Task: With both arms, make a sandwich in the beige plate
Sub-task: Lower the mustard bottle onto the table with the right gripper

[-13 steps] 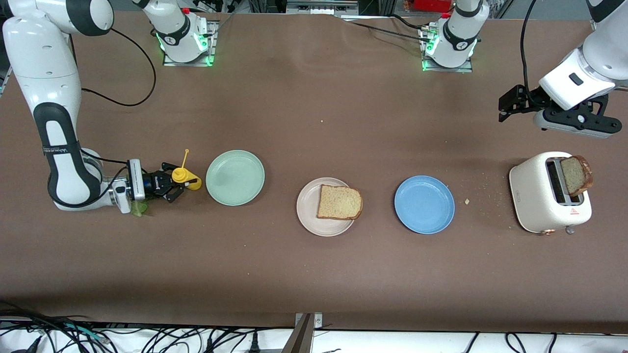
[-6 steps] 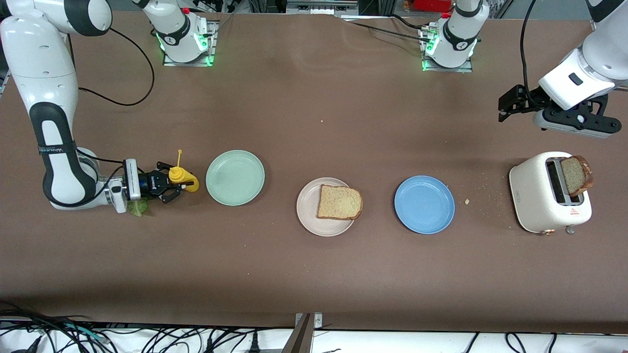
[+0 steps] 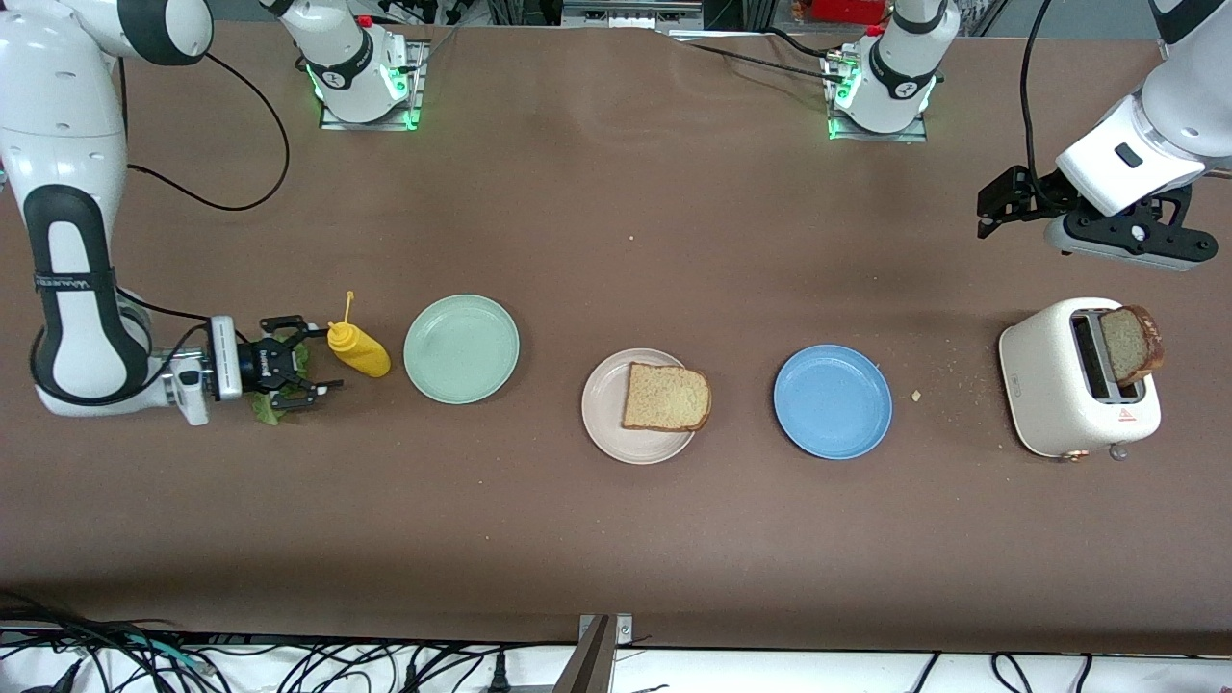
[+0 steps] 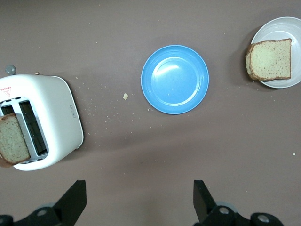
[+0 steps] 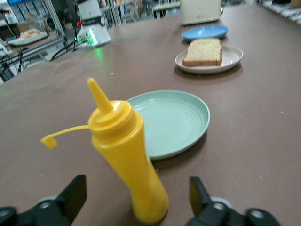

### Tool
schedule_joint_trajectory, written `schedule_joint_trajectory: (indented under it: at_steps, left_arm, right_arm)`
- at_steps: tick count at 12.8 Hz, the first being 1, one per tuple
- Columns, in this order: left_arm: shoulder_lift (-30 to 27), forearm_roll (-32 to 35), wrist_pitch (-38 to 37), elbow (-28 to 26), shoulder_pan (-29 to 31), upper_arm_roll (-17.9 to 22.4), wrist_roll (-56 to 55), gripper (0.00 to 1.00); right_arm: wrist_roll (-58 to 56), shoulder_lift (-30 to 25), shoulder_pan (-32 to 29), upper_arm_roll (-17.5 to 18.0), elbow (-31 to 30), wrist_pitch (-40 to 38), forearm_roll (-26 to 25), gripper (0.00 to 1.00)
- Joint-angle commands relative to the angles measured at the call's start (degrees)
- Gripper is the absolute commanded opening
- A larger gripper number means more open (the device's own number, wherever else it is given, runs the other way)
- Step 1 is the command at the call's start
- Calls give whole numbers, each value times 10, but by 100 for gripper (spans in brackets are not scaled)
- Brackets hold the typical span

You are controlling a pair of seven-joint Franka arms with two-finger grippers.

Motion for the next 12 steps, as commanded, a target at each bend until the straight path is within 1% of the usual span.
schedule_joint_trajectory:
  at_steps: [1,3,6,8,12]
  left_arm:
    - [-10,17,-7,-5,-2,-3,-4,100]
    - [-10,17,-7,-5,-1,-3,-4,100]
    - [-10,17,-7,-5,-1,-3,-4,100]
    - [-10,17,-8,-5,1,-2,-4,100]
    - [-10,17,-9,-5,0,-3,-4,100]
  right_arm:
    - [66,-36,0,-10,8,-5,-50,100]
    - [138,-66,0,-17,6,7,-96,100]
    - [297,-124,0,-19,1,21,-186,100]
    - [375,-141,1,-19,1,28,-215,100]
    - [529,-186,8,-19,-41,98,-274,100]
